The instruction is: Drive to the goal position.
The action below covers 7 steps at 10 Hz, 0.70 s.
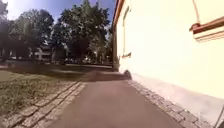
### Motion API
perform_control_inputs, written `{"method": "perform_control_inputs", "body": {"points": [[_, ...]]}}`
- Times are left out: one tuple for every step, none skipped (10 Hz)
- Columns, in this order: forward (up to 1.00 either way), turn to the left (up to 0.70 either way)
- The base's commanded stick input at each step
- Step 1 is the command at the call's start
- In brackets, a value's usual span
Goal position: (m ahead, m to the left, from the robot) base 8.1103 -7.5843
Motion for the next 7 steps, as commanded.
{"method": "perform_control_inputs", "body": {"points": [[0.70,0.00],[0.70,0.00],[0.70,0.00],[0.70,0.00],[0.70,0.00],[0.70,0.00],[0.70,0.00]]}}
